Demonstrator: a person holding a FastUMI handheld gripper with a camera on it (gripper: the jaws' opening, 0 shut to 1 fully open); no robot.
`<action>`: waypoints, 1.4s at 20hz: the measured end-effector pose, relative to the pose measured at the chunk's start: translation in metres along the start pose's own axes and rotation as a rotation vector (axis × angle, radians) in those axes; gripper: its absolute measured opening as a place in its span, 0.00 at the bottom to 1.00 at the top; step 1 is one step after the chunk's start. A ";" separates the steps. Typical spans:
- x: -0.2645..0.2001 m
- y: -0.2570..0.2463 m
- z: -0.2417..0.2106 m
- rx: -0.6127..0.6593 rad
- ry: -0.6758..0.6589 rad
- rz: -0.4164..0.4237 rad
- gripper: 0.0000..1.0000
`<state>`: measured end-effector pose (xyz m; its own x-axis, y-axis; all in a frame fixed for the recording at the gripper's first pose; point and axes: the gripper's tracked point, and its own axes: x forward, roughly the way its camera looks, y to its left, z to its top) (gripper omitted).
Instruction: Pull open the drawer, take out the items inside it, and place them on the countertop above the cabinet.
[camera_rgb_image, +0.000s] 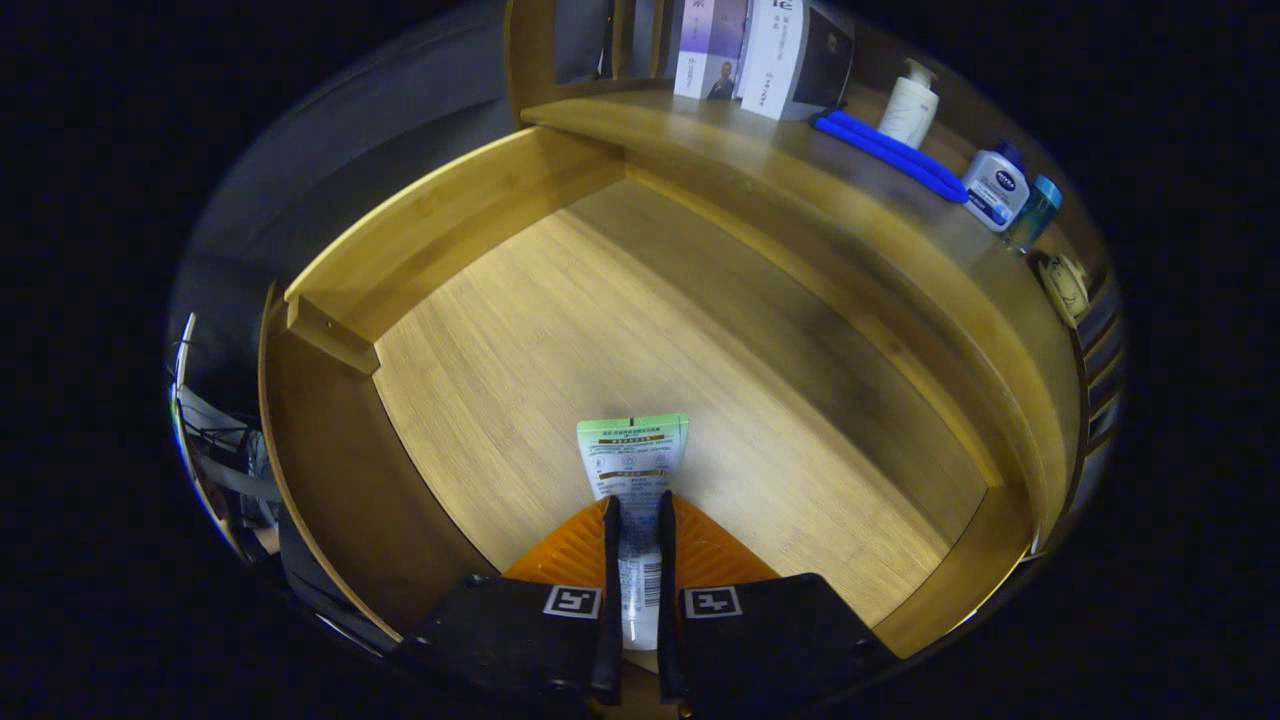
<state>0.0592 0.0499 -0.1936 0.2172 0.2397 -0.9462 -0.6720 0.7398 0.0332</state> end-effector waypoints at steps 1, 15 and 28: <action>-0.005 0.001 0.004 0.004 -0.018 0.004 0.16; -0.077 0.006 0.065 0.071 -0.295 0.045 0.16; -0.098 -0.082 0.134 0.480 -0.480 -0.005 0.16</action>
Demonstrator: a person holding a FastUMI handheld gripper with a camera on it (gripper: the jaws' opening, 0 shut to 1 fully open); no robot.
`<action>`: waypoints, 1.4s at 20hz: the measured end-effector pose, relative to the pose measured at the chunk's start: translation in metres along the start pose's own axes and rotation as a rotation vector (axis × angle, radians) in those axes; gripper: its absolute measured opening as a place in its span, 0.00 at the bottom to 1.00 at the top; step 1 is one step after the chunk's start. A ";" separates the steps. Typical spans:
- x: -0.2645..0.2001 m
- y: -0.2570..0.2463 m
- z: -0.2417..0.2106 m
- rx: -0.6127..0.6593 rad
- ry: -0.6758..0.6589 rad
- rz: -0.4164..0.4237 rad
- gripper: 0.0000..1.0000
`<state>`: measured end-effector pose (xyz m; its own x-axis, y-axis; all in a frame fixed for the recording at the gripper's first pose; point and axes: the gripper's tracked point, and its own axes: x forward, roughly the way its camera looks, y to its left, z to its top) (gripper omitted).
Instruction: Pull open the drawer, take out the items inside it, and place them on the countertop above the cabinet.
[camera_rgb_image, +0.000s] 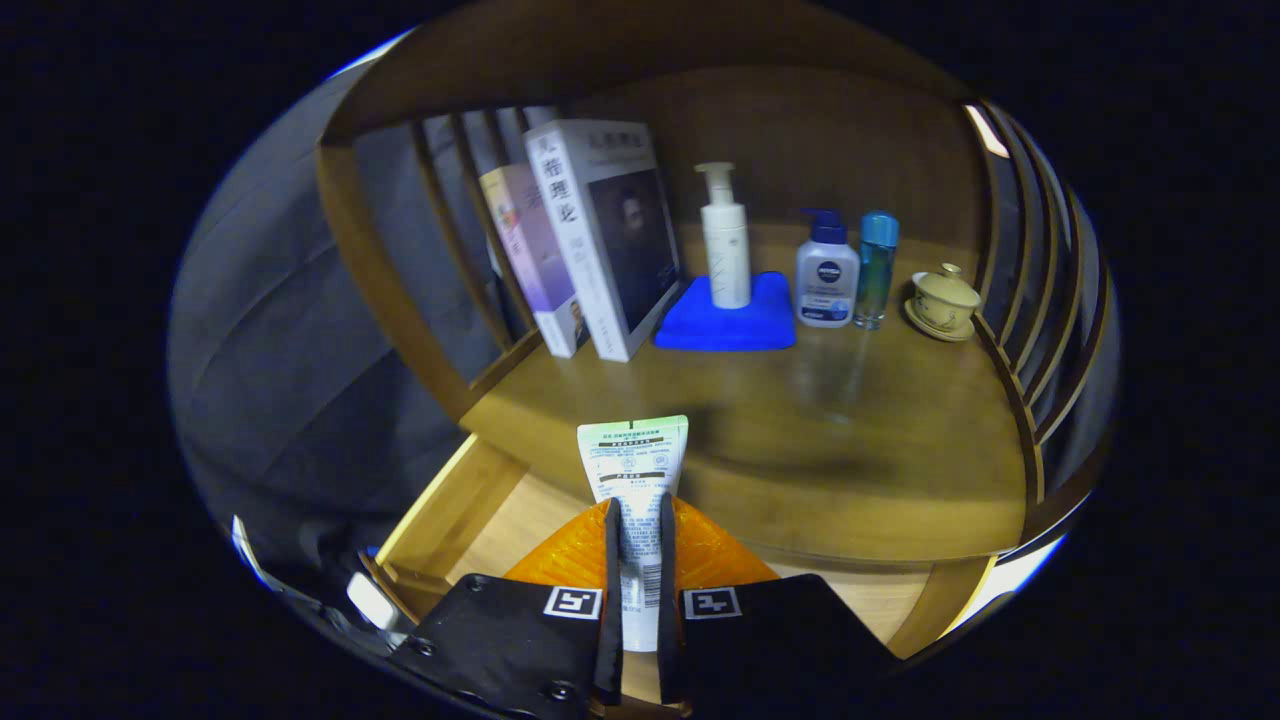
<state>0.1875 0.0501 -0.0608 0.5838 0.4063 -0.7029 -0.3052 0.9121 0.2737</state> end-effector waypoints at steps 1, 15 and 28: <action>0.004 -0.006 0.008 0.045 -0.011 -0.010 0.16; 0.062 -0.071 0.050 0.385 -0.010 -0.130 0.19; 0.023 -0.066 0.061 0.289 -0.203 -0.217 0.98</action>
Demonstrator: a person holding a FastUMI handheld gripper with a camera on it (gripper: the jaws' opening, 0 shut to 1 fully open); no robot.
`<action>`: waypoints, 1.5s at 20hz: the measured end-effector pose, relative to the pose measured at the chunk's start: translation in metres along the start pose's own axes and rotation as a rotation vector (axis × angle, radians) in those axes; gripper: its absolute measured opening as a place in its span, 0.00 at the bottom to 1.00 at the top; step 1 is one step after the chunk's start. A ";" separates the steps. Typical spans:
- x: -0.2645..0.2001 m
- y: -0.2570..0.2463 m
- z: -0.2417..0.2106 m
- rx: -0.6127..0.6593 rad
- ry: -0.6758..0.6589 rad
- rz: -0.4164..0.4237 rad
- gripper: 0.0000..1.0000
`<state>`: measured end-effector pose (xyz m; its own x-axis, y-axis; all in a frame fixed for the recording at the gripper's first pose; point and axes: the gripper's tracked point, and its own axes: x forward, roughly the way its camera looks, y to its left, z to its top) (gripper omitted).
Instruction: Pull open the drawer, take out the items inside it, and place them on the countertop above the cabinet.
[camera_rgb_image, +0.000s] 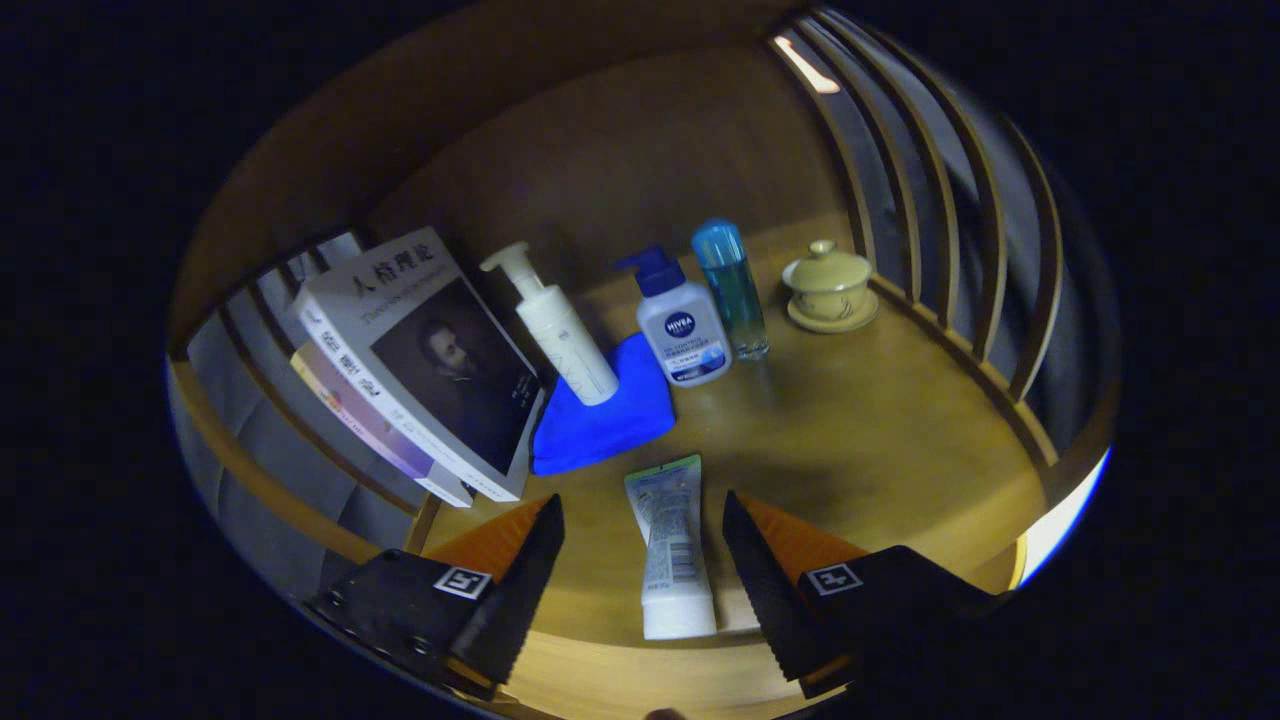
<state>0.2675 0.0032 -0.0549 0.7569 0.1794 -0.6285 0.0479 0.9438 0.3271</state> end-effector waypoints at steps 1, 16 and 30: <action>-0.011 0.005 0.000 -0.023 -0.032 0.007 0.98; -0.194 0.041 -0.092 -0.271 -0.441 0.085 0.98; -0.264 0.039 -0.215 -0.409 -0.626 0.052 0.98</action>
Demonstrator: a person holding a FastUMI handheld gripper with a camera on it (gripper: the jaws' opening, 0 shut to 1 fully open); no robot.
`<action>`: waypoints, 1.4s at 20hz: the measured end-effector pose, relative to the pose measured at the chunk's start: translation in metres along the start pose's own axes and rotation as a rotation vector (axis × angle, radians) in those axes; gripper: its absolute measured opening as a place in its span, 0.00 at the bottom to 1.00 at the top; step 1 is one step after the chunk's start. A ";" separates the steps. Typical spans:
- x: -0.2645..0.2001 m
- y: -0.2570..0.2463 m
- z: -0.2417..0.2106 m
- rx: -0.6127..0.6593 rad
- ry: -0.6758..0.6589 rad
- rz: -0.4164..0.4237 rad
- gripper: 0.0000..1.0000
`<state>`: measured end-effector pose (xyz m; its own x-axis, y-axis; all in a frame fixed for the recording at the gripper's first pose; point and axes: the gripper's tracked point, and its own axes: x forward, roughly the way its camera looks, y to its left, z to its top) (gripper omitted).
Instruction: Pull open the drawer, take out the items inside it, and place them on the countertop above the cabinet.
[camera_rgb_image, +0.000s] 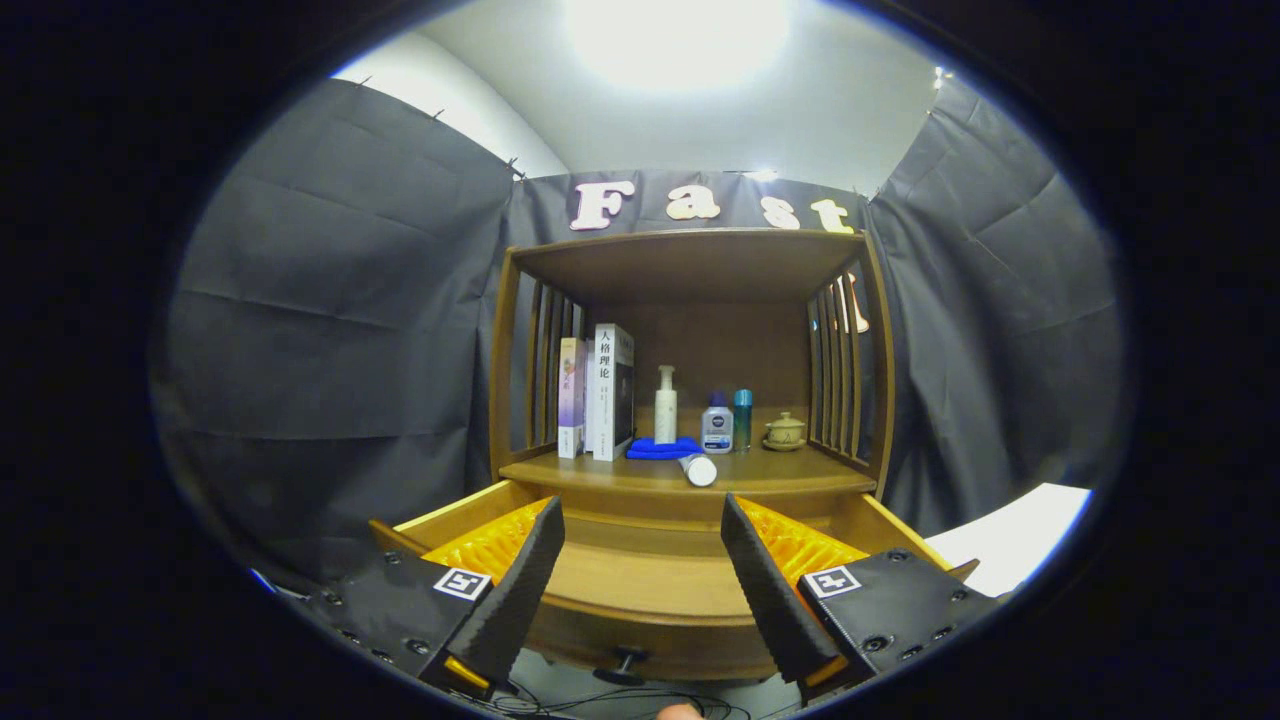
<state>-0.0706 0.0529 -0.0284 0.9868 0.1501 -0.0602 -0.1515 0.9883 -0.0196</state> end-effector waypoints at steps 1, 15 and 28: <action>-0.005 0.003 -0.008 0.003 0.006 0.003 0.98; -0.020 0.007 -0.133 -0.037 0.229 -0.007 0.98; -0.002 -0.008 -0.146 -0.008 0.239 -0.104 0.96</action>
<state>-0.0800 0.0408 -0.1739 0.9559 0.0352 -0.2916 -0.0509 0.9976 -0.0463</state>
